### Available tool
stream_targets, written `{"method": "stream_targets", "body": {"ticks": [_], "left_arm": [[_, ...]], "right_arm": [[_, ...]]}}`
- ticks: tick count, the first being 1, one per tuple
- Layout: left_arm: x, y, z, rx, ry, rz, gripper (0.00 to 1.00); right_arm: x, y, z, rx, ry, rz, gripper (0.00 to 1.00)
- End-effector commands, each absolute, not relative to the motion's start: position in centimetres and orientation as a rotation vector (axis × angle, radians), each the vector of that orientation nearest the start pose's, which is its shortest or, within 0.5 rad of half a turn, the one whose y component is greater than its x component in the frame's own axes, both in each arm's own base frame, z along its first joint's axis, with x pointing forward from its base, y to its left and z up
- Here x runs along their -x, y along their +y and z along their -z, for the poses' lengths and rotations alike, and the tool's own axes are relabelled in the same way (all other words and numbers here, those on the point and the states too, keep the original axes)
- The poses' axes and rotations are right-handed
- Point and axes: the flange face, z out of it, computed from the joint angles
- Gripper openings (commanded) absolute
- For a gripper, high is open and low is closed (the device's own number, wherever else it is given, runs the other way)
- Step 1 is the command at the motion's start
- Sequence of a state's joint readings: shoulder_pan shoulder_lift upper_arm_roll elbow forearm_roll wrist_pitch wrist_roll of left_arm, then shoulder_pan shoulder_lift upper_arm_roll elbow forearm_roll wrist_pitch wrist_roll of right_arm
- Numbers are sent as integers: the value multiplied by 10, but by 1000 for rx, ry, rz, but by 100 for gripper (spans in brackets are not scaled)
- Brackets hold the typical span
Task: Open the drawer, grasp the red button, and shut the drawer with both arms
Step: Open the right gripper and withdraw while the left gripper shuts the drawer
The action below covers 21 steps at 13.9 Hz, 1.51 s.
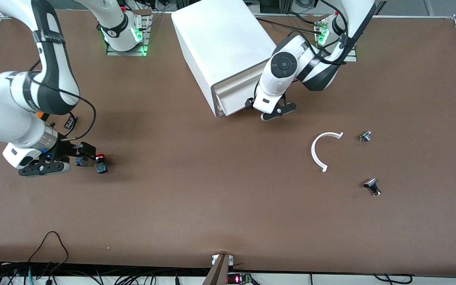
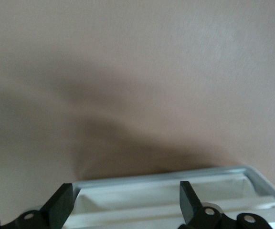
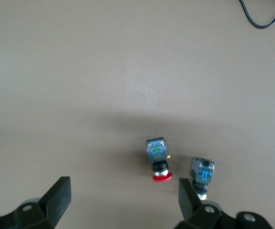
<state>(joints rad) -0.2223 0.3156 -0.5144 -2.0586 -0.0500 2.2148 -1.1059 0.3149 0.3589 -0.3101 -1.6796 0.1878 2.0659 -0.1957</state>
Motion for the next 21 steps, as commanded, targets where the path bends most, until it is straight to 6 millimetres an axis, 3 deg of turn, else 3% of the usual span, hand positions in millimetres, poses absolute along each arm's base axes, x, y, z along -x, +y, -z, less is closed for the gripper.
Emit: {"method": "stream_targets", "body": {"ticks": [1, 4, 6, 8, 13, 15, 17, 18, 21], "left_arm": [[-412, -388, -299, 3056, -645, -453, 98], [-402, -397, -295, 3050, -644, -510, 98], [-399, -399, -292, 3039, -672, -573, 98], [-392, -406, -294, 3046, -646, -583, 98], [-391, -409, -298, 3041, -626, -593, 98], [-402, -406, -307, 3041, -628, -579, 98], [-422, -403, -333, 3033, -631, -582, 98], [-443, -392, -353, 3022, -626, -539, 98], [-487, -355, -401, 3019, -477, -478, 98]], "right_arm": [[-662, 32, -439, 3097, -219, 13, 100], [-662, 33, -491, 3126, -252, -38, 100], [-655, 31, -518, 3122, -150, -116, 100], [-641, 35, -558, 3114, -85, -133, 100], [-617, 38, -603, 3104, -20, -96, 100], [-612, 41, -611, 3094, -22, -88, 100], [-603, 41, -628, 3090, 34, -52, 100], [-601, 39, -631, 3081, 107, -54, 100], [-591, 37, -637, 3046, 95, -55, 100]]}}
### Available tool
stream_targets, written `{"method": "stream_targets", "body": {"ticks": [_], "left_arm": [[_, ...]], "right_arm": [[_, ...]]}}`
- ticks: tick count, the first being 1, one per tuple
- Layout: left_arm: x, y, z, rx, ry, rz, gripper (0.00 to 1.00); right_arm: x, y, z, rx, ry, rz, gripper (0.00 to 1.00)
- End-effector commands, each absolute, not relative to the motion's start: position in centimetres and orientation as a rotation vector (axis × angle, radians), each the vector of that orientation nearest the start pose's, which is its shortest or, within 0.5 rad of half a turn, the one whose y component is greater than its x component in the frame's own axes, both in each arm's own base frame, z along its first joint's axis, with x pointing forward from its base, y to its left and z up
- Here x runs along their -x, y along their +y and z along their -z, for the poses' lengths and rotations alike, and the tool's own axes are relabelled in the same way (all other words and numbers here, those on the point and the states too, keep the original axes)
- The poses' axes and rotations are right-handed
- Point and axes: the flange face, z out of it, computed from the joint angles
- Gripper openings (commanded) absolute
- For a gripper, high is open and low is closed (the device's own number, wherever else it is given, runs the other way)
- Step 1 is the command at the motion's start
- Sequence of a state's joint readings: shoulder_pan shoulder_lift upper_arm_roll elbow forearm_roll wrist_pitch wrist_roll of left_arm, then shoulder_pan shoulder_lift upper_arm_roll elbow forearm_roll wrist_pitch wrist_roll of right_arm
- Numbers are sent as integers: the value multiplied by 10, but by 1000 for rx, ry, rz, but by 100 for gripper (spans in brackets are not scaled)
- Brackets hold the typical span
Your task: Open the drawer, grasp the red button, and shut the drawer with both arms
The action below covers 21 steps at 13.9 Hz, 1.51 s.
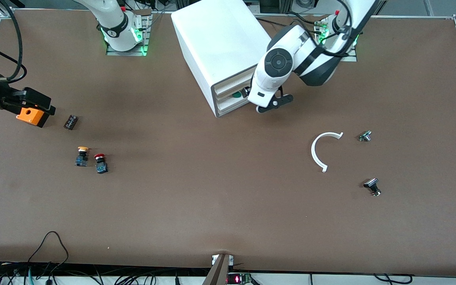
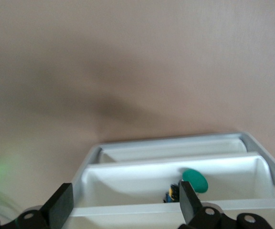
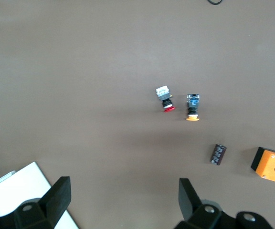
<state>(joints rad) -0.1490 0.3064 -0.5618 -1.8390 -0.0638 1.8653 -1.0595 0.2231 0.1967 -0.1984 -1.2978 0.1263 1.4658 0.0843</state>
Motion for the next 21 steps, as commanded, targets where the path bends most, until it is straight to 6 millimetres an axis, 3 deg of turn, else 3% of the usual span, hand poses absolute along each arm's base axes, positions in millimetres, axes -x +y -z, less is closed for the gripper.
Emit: {"method": "stream_targets", "body": {"ticks": [1, 3, 5, 8, 11, 15, 17, 19, 21], "left_arm": [[-501, -340, -412, 3051, -429, -455, 98], [-527, -309, -432, 3104, -343, -410, 98], [-556, -268, -471, 3102, -198, -327, 98], [-578, -201, -526, 3088, 22, -362, 98], [-588, -156, -570, 3121, 106, -345, 98], [-576, -143, -572, 3081, 126, -496, 98], [-565, -137, -595, 3069, 205, -439, 98], [-562, -119, -590, 3064, 182, -463, 98], [-551, -110, -583, 3050, 285, -395, 98]], "right_arm": [[-587, 28, -638, 3054, 120, -49, 100], [-574, 26, -637, 3055, 130, -36, 100], [-555, 20, -626, 3055, 156, 24, 100], [-534, 30, -622, 3079, 189, 43, 100], [-522, 42, -615, 3151, 153, 40, 100], [-521, 39, -615, 3199, 123, 20, 100], [-520, 37, -615, 3200, 72, 5, 100], [-519, 38, -615, 3196, 21, 1, 100], [-521, 35, -620, 3195, -25, 11, 100]]}}
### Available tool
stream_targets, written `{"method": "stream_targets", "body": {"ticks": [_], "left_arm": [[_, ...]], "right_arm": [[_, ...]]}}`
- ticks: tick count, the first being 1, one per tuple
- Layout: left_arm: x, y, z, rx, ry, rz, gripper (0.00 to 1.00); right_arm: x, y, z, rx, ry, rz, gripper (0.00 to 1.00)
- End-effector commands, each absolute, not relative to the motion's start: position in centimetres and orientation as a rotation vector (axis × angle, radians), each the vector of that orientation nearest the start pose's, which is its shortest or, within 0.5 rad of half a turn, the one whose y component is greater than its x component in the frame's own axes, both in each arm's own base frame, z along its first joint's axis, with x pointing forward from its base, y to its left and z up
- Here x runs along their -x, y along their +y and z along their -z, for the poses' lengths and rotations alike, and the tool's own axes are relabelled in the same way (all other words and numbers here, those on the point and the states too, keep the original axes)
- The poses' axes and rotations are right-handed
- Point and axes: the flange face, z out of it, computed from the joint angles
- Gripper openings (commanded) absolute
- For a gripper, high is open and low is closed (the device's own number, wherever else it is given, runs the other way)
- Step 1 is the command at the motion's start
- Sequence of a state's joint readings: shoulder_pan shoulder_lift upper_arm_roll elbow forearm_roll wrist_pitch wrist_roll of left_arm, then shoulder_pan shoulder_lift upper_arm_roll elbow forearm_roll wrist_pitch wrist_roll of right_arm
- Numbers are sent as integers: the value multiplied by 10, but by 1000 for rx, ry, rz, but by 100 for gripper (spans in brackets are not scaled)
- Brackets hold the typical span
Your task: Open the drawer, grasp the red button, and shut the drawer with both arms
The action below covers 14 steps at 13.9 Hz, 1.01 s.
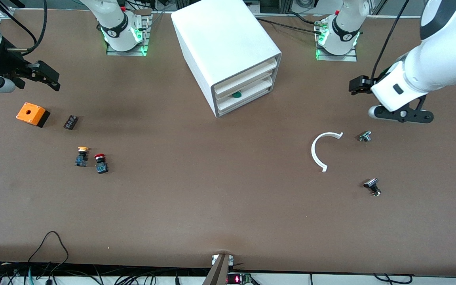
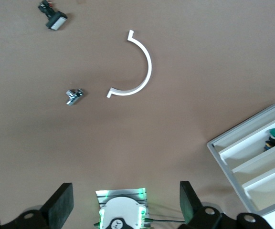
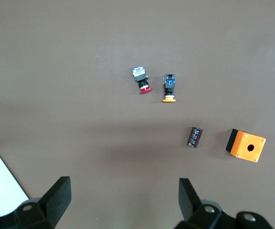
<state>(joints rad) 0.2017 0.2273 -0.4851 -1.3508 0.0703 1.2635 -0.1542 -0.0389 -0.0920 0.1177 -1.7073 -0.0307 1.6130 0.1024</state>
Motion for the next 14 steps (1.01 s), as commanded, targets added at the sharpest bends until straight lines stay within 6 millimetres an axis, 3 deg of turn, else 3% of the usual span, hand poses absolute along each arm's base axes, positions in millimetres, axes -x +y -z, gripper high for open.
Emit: {"method": "stream_targets", "body": {"ticks": [1, 3, 5, 8, 14], "left_arm": [[-546, -86, -581, 3076, 300, -355, 98], [-532, -55, -567, 3122, 376, -252, 98], [-531, -35, -562, 3132, 380, -205, 99], [-546, -30, -567, 3132, 378, 3, 99], [-537, -21, -576, 3150, 218, -65, 99]], "right_arm": [[-521, 34, -622, 3195, -103, 19, 100], [-526, 23, -632, 3190, -94, 52, 100], [-529, 17, -638, 3183, -88, 68, 100], [-528, 16, -641, 3182, -80, 63, 100], [-528, 17, -640, 3181, -75, 59, 100]]}}
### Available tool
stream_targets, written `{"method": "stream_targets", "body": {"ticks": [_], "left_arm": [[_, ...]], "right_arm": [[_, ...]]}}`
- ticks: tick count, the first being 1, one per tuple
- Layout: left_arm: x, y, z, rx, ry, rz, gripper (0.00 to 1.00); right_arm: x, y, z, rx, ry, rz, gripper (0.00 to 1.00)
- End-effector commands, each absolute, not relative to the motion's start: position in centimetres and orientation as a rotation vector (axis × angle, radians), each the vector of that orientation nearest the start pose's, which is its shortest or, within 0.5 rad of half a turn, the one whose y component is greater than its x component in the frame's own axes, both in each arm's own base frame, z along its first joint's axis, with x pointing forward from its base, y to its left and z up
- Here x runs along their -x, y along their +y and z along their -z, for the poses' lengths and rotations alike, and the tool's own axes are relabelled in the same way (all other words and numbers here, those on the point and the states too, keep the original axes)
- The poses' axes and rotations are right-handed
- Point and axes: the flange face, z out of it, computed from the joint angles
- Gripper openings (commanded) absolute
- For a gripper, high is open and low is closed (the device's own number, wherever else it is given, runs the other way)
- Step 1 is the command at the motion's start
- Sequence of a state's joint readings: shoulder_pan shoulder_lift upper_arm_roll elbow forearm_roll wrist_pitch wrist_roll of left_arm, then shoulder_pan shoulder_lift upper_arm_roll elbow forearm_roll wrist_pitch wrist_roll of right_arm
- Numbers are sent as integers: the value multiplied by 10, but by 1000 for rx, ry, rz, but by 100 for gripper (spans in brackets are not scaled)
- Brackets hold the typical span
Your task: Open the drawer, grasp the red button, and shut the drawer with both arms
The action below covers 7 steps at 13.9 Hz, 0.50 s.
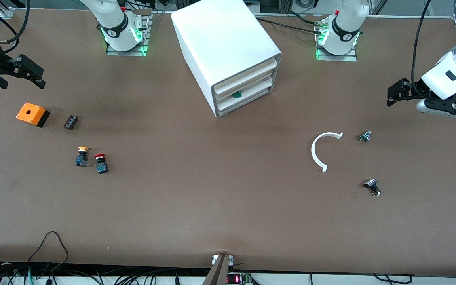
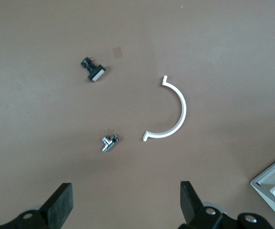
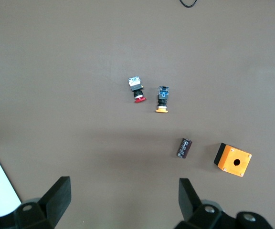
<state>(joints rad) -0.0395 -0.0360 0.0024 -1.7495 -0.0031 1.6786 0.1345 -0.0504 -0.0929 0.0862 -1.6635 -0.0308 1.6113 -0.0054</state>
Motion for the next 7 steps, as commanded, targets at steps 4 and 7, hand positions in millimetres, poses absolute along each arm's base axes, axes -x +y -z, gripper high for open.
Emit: {"method": "stream_targets", "body": {"ticks": [4, 7], "left_arm": [[-546, -27, -582, 3152, 172, -46, 99], [-546, -27, -582, 3152, 170, -48, 99]], "right_arm": [[-527, 17, -640, 3181, -73, 51, 100], [-528, 18, -641, 3171, -73, 54, 100]]}}
